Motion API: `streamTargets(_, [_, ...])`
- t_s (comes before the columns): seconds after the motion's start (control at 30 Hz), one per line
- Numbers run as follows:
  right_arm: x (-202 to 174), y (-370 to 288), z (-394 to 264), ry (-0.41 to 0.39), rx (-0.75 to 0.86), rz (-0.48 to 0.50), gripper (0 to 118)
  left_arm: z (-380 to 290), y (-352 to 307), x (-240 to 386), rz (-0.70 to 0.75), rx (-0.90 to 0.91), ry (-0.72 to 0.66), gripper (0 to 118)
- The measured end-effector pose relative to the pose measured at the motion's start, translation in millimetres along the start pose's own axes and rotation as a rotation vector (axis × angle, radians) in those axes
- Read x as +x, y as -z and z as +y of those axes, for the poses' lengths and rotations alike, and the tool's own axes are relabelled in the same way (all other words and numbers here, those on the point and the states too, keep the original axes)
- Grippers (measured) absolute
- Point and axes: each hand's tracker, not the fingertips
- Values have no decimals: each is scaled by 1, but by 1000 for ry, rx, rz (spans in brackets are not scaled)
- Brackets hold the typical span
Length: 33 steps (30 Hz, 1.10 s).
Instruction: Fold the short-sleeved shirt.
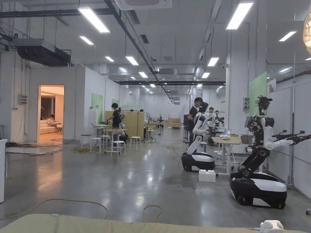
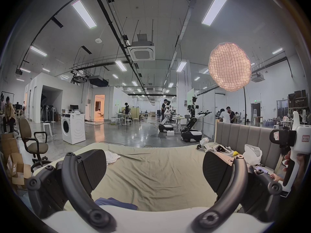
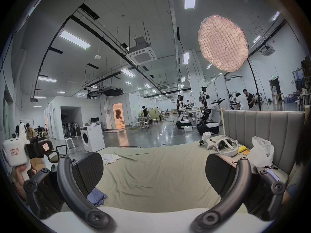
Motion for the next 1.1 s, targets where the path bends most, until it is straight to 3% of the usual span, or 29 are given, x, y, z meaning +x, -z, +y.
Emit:
streamTargets(0.13, [-3, 12, 7, 80, -109, -46, 118, -1, -1, -1, 6, 2, -9, 116])
streamTargets(0.23, [-2, 18, 11, 209, -144, -36, 118, 0, -2, -1, 0, 7, -26, 116])
streamTargets(0.33, [-9, 30, 26, 394, -293, -198, 118, 2, -1, 0, -8, 9, -27, 116])
streamTargets(0.37, [-10, 34, 32, 412, -377, -234, 118, 3, -1, 1, -9, 10, -27, 116])
streamTargets(0.43, [-8, 45, 38, 398, -497, -173, 118, 3, 0, 2, -23, 17, -28, 116])
streamTargets(0.53, [-4, 48, 25, 350, -480, -37, 118, 3, 2, 4, -40, 21, -29, 116])
streamTargets(0.67, [-14, 50, 17, 310, -502, -148, 118, 2, 3, 6, -43, 14, -24, 116])
streamTargets(1.1, [-1, 55, -4, 368, -566, -141, 118, -2, 7, 9, -52, -14, -18, 116])
